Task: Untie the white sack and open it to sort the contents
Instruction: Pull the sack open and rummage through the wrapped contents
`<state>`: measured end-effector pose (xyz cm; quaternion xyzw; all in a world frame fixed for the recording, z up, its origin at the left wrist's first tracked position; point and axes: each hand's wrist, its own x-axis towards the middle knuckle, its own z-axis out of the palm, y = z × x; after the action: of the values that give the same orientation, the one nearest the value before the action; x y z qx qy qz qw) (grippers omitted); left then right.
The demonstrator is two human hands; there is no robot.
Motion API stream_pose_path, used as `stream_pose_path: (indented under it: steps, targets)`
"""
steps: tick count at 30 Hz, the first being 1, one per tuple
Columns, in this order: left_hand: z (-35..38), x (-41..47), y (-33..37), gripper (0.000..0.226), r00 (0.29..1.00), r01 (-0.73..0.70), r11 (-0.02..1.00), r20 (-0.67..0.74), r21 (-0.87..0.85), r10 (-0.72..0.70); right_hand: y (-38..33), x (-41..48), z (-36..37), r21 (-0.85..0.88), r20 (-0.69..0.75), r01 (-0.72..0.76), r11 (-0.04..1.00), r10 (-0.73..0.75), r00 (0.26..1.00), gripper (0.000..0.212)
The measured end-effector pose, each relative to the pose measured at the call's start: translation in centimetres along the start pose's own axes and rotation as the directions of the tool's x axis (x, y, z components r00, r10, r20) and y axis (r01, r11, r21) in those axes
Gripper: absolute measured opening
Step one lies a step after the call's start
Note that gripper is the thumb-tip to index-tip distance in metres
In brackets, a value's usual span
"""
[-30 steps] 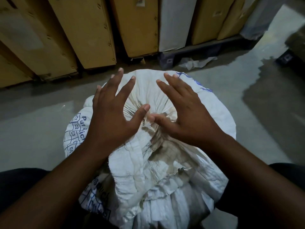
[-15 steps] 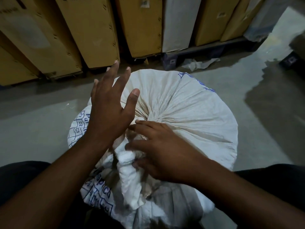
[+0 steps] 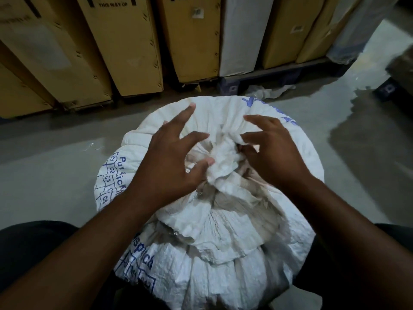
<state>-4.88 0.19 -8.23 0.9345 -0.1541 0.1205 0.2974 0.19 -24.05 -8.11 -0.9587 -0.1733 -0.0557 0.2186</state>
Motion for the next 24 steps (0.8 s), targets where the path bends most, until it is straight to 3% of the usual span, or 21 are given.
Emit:
stream_pose_path:
  steps: [3, 8, 10, 12, 14, 16, 19, 21, 24]
  targets:
    - [0.2, -0.2, -0.2, 0.057, 0.996, -0.012, 0.999, 0.091, 0.040, 0.009, 1.2, 0.5, -1.0, 0.022, -0.140, -0.127, 0.992, 0.129, 0.982, 0.018]
    - [0.2, -0.5, -1.2, 0.105, 0.951, 0.072, 0.968, 0.276, 0.242, -0.140, 4.5, 1.6, -4.0, 0.365, -0.178, -0.416, 0.833, 0.502, 0.847, 0.023]
    - [0.4, -0.4, -1.6, 0.107, 0.927, 0.106, 0.943, 0.313, 0.314, -0.208, 5.3, 1.6, -4.6, 0.515, -0.142, -0.459, 0.724, 0.600, 0.787, 0.019]
    - [0.6, -0.3, -1.9, 0.096, 0.928, 0.149, 0.937, 0.283, 0.316, -0.243, 5.2, 1.5, -4.5, 0.557, -0.122, -0.448, 0.699, 0.603, 0.788, 0.025]
    - [0.6, -0.3, -1.9, 0.082, 0.941, 0.194, 0.939, 0.215, 0.285, -0.260, 4.8, 1.6, -4.2, 0.521, -0.186, -0.396, 0.756, 0.554, 0.811, 0.033]
    - [0.8, -0.2, -2.0, 0.072, 0.951, 0.226, 0.941, 0.153, 0.253, -0.270, 3.1, 1.5, -4.7, 0.449, -0.339, -0.275, 0.850, 0.447, 0.828, 0.038]
    - [1.2, -0.2, -1.9, 0.066, 0.961, 0.219, 0.937, 0.107, 0.272, -0.256, -1.0, 0.3, -5.7, 0.145, -0.546, 0.026, 0.989, 0.058, 0.836, 0.034]
    - [1.5, -0.2, -1.8, 0.059, 0.971, 0.194, 0.936, 0.081, 0.293, -0.226, -4.6, -1.5, -5.9, 0.026, -0.537, 0.271, 0.962, -0.215, 0.816, 0.030]
    - [1.1, 0.5, -2.0, 0.053, 0.972, 0.209, 0.938, 0.049, 0.277, -0.231, -8.8, -4.0, -4.1, 0.108, -0.334, 0.548, 0.830, -0.489, 0.806, 0.026]
